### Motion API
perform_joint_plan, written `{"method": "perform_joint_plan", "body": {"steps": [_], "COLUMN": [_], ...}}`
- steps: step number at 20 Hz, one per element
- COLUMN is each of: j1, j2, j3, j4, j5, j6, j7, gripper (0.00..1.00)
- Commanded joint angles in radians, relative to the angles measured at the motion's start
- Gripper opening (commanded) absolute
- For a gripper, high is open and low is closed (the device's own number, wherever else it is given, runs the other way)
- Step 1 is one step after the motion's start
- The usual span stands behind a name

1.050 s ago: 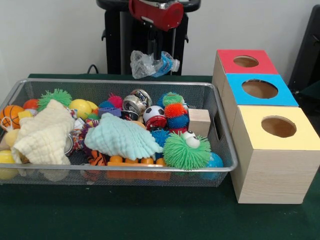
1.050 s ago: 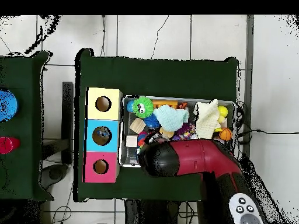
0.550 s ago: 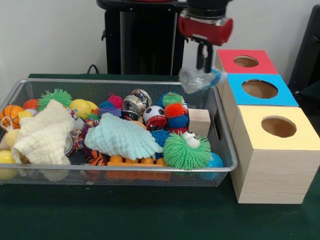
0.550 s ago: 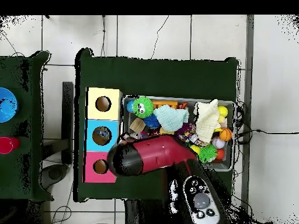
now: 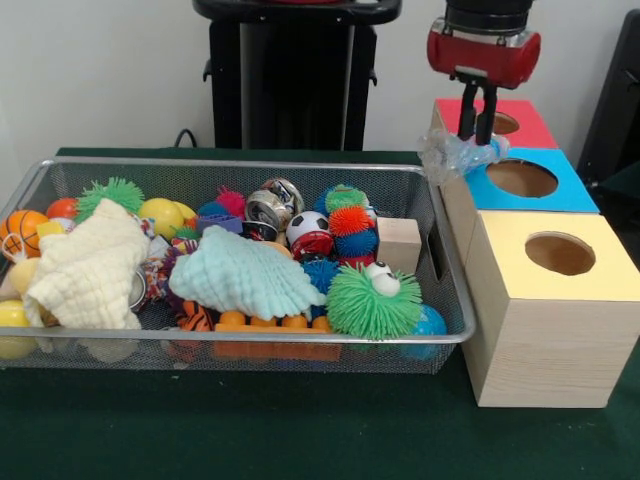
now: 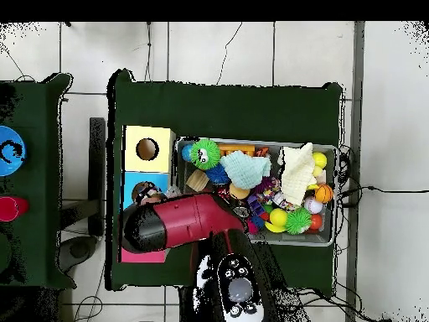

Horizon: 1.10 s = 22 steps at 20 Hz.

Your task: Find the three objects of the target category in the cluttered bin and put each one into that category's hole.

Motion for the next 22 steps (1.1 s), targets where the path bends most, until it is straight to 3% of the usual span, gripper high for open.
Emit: {"method": "perform_joint_plan", "body": {"steps": [1,3,10,15,20,22], "j1": [-0.024,-0.036,-0.002,-0.012,-0.005,-0.009], "j2": [-0.14,-0.177,-0.169,-0.13,-0.062,-0.043], "j3": [0.036,0.031,-0.017,-0.007,0.02,0.049], "j4": [0.023,0.016,-0.013,-0.01,0.021,0.049], "j5": [0.208,0.232,0.238,0.25,0.283,0.329], "j6": [0.163,0.224,0.237,0.19,0.061,0.016], "j7": [0.119,0.082,0.086,0.072,0.091,0.1], "gripper": [0.0,0.0,0.0,0.0,0.0,0.0]}}
